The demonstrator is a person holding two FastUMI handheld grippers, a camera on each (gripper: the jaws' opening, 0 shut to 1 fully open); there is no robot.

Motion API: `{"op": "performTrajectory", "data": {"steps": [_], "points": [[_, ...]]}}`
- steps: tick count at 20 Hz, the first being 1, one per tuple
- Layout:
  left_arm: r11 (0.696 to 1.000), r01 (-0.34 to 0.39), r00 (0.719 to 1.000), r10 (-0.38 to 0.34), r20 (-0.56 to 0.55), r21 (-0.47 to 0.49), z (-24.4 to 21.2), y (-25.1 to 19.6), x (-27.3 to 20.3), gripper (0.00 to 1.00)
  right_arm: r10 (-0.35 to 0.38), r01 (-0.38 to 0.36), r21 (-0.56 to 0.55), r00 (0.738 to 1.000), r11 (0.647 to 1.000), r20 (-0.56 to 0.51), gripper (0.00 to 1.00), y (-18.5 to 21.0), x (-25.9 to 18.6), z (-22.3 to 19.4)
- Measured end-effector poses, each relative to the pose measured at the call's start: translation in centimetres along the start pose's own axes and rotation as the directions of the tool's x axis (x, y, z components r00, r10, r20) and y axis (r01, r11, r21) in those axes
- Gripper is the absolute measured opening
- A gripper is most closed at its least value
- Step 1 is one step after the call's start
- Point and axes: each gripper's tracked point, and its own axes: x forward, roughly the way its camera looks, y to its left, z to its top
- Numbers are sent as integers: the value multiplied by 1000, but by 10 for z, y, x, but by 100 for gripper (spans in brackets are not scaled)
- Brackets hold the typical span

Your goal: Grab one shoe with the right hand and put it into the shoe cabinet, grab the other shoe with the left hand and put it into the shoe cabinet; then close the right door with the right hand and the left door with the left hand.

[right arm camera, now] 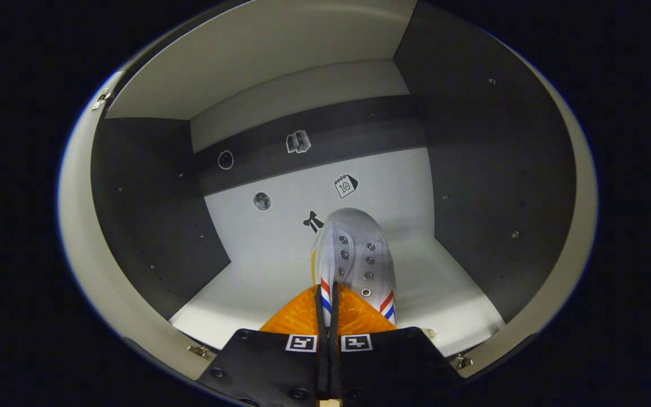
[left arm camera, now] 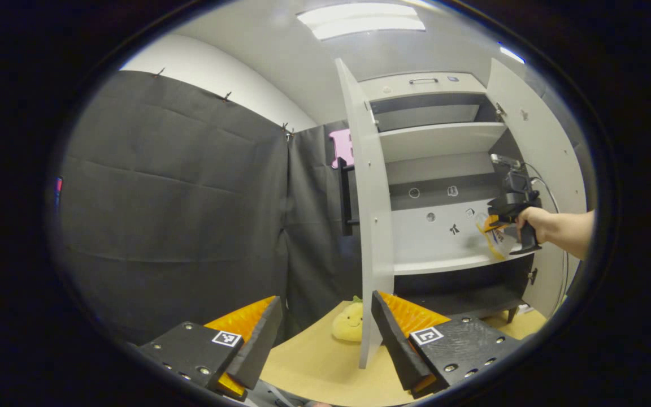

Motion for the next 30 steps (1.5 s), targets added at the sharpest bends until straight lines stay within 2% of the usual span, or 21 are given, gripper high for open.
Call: {"op": "performTrajectory", "data": {"steps": [6,7,8,10,11,12,14,20,25,26,28,29,30], "points": [[999,45,999,-45,-10,-5,-5,-4,0,93,-44,42,-15,996,999,-81,3,-2,29,-18],[998,63,998,-63,-23,-6,-7,-6,0,92,-48,47,-24,996,999,-75,3,-3,29,-17],[997,83,996,-83,-37,-10,-8,-8,2,92,-27,26,-34,998,999,-49,12,2,24,-11],[992,123,990,-124,-69,-22,-12,-12,8,91,-25,28,-72,999,997,37,16,4,10,9],[989,144,986,-146,-84,-28,-14,-14,10,91,-18,24,-84,997,996,75,26,6,0,19],[986,166,981,-168,-96,-33,-14,-16,11,94,3,6,-89,995,996,101,51,12,-12,24],[974,223,965,-227,-131,-46,-21,-22,12,92,26,-11,-103,989,995,143,100,16,-40,33],[932,353,903,-363,-231,-86,-60,-59,32,94,55,-10,-171,963,985,264,98,11,-134,27],[891,444,841,-453,-296,-101,-98,-103,54,94,39,16,-202,964,979,264,97,-6,-190,-1],[882,459,828,-469,-308,-108,-106,-111,57,94,32,25,-210,964,977,264,92,-10,-199,-8],[866,488,802,-495,-335,-110,-124,-122,62,94,13,47,-221,965,974,262,92,-19,-215,-20],[858,503,787,-506,-352,-107,-136,-129,64,94,2,57,-221,966,974,259,97,-24,-222,-25],[849,519,770,-516,-376,-103,-148,-135,64,94,-9,66,-221,967,973,253,97,-27,-228,-31]]}}
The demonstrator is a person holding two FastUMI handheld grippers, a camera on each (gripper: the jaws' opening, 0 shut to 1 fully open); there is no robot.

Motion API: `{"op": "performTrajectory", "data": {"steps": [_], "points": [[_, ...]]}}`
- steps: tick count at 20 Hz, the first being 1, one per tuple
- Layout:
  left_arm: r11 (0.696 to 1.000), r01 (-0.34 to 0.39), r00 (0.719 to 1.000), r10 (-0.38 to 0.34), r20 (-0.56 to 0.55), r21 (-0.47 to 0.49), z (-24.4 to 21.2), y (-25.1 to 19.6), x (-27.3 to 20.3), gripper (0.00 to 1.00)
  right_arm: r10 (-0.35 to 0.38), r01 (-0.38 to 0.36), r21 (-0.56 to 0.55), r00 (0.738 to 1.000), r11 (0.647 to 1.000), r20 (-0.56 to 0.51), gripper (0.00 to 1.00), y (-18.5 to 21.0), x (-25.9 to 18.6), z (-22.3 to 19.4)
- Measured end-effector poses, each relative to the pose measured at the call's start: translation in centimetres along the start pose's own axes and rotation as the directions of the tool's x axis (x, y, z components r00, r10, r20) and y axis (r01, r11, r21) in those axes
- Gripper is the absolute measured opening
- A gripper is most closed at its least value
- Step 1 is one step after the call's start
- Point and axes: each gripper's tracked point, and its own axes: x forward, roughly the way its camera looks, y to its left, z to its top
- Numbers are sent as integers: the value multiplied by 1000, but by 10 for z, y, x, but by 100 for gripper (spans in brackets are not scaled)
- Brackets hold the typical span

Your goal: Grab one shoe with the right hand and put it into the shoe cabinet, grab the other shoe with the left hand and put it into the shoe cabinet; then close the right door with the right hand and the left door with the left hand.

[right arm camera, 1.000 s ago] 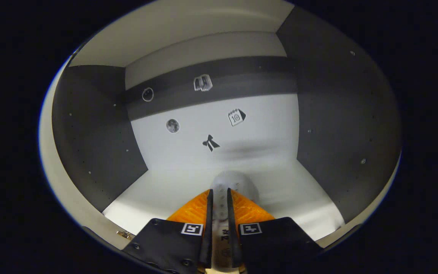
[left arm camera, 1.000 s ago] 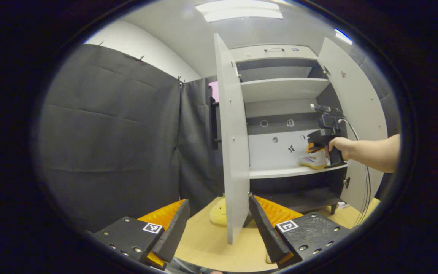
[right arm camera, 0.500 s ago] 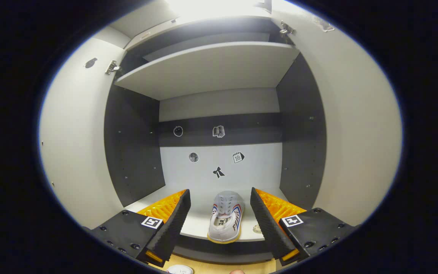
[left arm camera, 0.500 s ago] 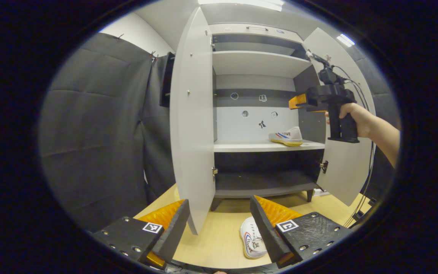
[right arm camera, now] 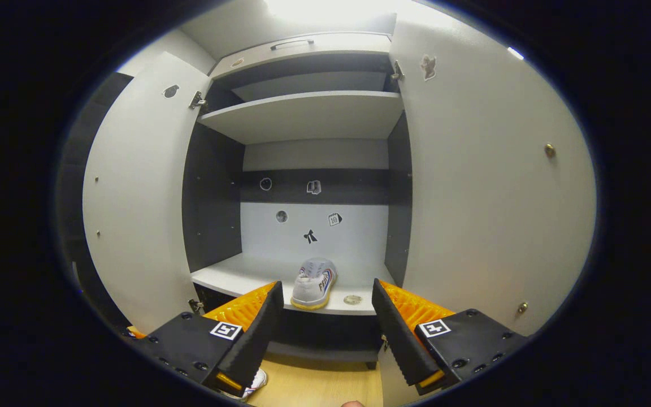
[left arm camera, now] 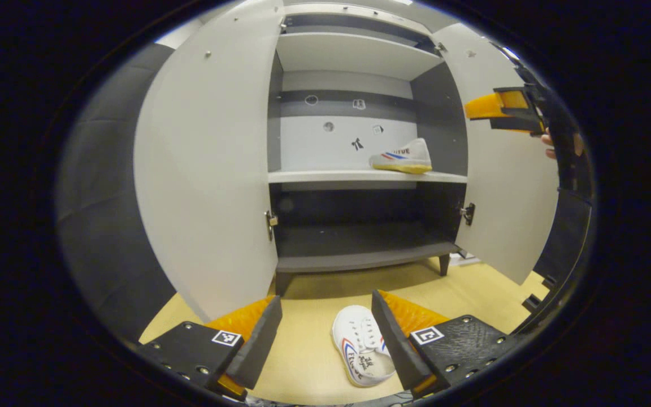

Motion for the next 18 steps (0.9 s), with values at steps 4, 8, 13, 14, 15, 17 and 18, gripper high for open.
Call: {"op": "performTrajectory", "data": {"steps": [4,8,13,14,15,17,18], "points": [[999,43,994,-44,-100,-6,-38,-9,24,93,-44,44,-7,998,999,-41,98,-13,-25,-19],[998,67,982,-64,-178,13,-74,-13,47,94,-60,61,8,995,998,-79,98,-16,-47,-35],[994,105,958,-91,-272,38,-115,-23,63,93,-81,81,-7,991,997,-103,98,-19,-66,-48],[993,109,953,-92,-289,41,-121,-25,66,93,-85,85,-3,990,996,-109,98,-19,-68,-49],[993,111,947,-93,-308,42,-129,-26,68,93,-93,94,-2,989,996,-113,98,-21,-71,-50],[994,103,936,-88,-342,26,-140,-25,69,93,-108,108,-4,987,994,-122,98,-26,-76,-53],[995,102,931,-90,-354,15,-146,-26,70,93,-109,110,-3,986,994,-123,99,-26,-77,-53]]}}
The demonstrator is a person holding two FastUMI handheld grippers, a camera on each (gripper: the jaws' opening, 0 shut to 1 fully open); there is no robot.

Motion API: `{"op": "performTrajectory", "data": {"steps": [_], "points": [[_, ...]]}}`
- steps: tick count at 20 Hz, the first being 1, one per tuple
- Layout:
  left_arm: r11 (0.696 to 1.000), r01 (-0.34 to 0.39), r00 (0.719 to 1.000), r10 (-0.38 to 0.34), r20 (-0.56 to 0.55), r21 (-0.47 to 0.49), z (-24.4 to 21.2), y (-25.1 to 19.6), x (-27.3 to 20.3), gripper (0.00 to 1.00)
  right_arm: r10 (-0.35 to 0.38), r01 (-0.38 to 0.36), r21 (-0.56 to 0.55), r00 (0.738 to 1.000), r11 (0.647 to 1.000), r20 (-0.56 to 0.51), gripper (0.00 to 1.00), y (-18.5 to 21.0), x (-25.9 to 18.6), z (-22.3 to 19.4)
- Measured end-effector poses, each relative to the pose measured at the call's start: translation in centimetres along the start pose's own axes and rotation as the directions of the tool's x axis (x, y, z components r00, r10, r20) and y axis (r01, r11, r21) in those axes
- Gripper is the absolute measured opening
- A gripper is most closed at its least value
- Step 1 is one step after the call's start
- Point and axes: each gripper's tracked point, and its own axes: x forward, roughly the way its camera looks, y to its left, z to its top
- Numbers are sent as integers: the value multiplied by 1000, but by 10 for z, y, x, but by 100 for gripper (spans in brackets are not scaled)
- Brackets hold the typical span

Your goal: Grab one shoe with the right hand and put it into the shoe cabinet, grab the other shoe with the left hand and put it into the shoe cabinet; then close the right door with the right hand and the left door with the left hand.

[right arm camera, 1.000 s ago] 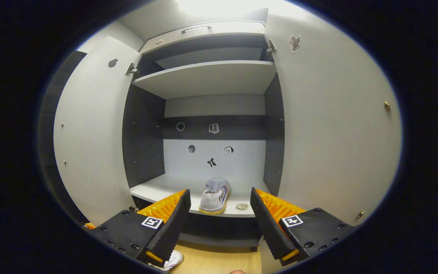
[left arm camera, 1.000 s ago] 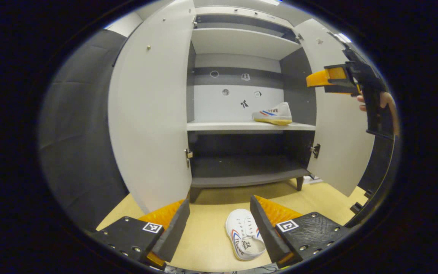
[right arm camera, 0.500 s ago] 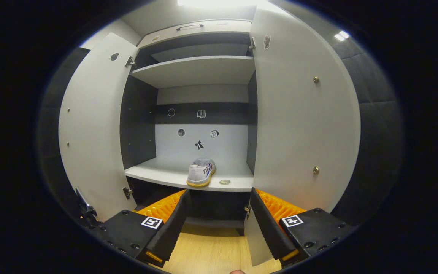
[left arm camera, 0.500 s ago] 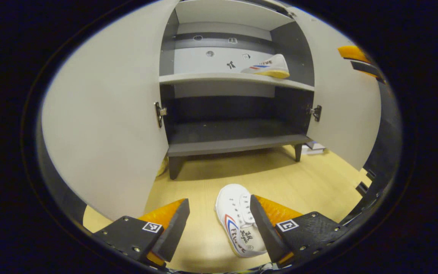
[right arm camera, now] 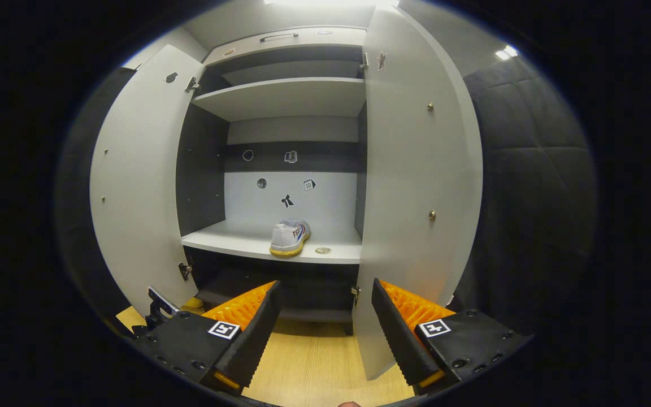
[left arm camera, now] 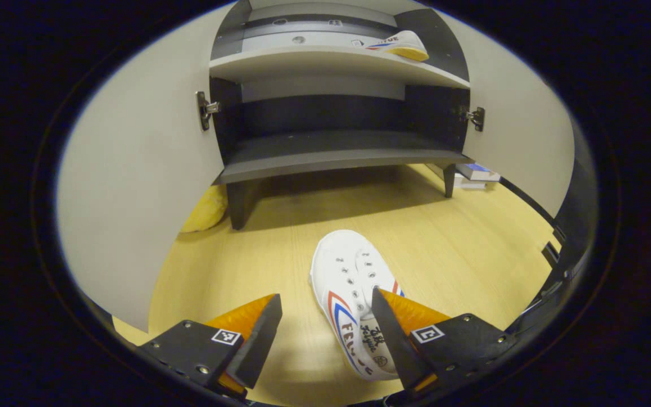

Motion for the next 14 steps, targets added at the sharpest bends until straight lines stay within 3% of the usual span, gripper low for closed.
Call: {"op": "performTrajectory", "data": {"steps": [8,11,13,14], "points": [[998,-9,995,3,-101,-57,-32,6,17,95,-23,23,2,1000,1000,-8,99,-12,-6,-6],[990,46,991,-62,-117,-135,-37,-2,18,97,-18,18,3,1000,1000,-3,99,-14,-7,-4],[973,60,985,-94,-143,-223,-41,-4,22,77,-14,14,2,1000,1000,0,99,-14,-8,-4],[955,109,979,-151,-138,-276,-40,-14,23,72,-12,12,0,1000,1000,2,99,-13,-9,-4]]}}
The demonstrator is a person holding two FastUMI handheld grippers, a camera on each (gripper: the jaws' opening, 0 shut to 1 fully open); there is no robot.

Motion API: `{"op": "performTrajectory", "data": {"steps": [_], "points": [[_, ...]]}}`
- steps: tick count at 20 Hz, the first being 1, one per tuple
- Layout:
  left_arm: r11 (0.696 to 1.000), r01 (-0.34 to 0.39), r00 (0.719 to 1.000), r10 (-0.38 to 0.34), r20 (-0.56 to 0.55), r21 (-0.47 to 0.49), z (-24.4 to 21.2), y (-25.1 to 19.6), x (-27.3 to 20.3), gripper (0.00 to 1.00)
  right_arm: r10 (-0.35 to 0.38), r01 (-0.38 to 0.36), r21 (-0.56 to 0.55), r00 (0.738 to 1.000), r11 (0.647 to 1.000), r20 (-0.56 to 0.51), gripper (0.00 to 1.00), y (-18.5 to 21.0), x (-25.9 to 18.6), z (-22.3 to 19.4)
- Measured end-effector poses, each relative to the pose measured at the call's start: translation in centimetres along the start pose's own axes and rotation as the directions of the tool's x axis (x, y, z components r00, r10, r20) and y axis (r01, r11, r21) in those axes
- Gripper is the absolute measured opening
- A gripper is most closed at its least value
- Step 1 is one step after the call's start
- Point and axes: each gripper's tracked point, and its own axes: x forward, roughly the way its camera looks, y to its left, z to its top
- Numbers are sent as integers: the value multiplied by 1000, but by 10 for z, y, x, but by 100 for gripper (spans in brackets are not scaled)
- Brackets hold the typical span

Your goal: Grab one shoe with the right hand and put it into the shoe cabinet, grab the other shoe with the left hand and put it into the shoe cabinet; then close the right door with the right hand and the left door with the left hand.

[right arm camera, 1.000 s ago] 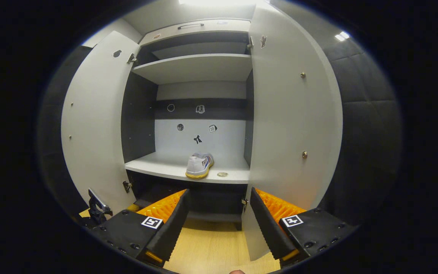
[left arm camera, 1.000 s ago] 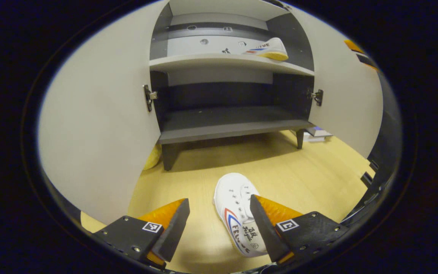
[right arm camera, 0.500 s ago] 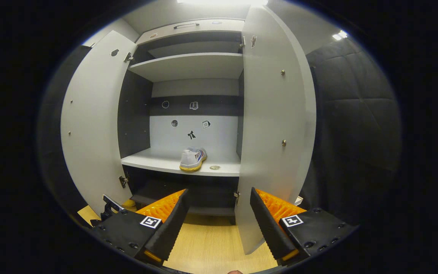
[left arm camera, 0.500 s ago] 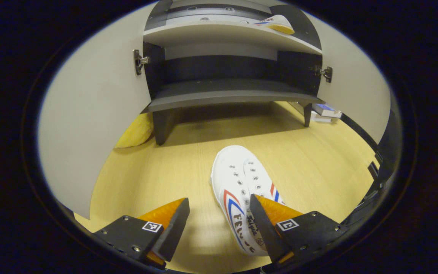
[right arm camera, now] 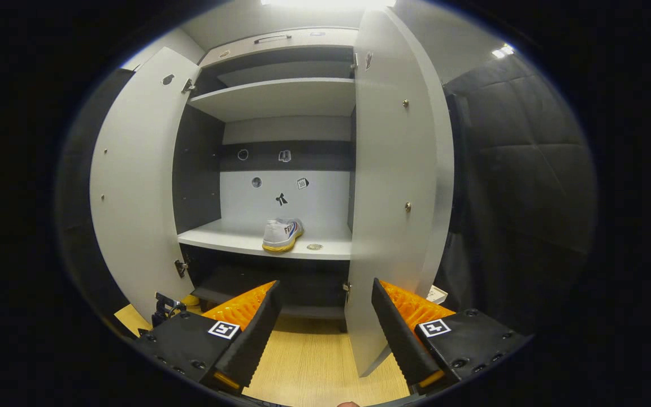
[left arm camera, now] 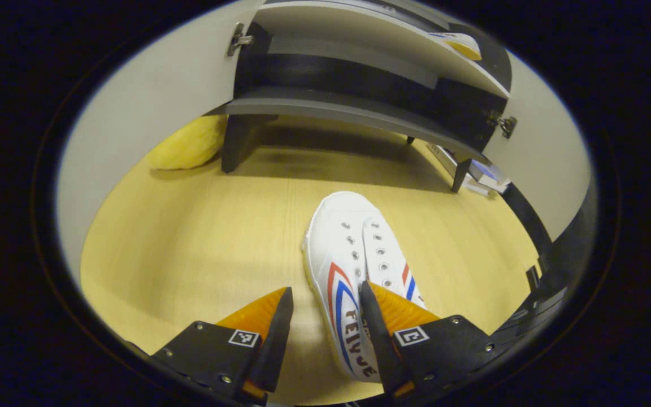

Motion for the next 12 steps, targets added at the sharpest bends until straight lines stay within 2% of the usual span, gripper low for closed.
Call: {"op": "performTrajectory", "data": {"steps": [2,4,5,6,7,9,10,11,12], "points": [[1000,-3,1000,3,-2,-30,1,-1,0,39,6,-6,-6,1000,1000,-3,99,0,-2,-1],[999,-19,1000,19,13,31,2,1,-2,35,9,-9,-10,1000,1000,-9,99,0,-5,-4],[998,-28,999,27,22,48,4,-1,-5,35,11,-11,-10,1000,1000,-14,99,0,-6,-6],[997,-39,999,37,25,62,3,0,-2,29,12,-13,-12,1000,1000,-17,99,-1,-7,-6],[997,-51,998,49,30,62,4,-1,-1,29,14,-14,-12,1000,1000,-17,99,-1,-10,-6],[997,-56,998,54,34,60,5,-1,-5,14,23,-23,-16,1000,1000,-15,99,0,-12,-6],[996,-73,996,70,47,58,8,2,-4,14,27,-27,-20,1000,999,-13,99,0,-14,-5],[995,-80,995,76,64,58,11,2,-5,2,29,-29,-25,1000,999,-12,99,0,-15,-5],[993,-92,994,87,68,70,14,1,-8,2,30,-30,-29,1000,999,-11,99,0,-15,-4]]}}
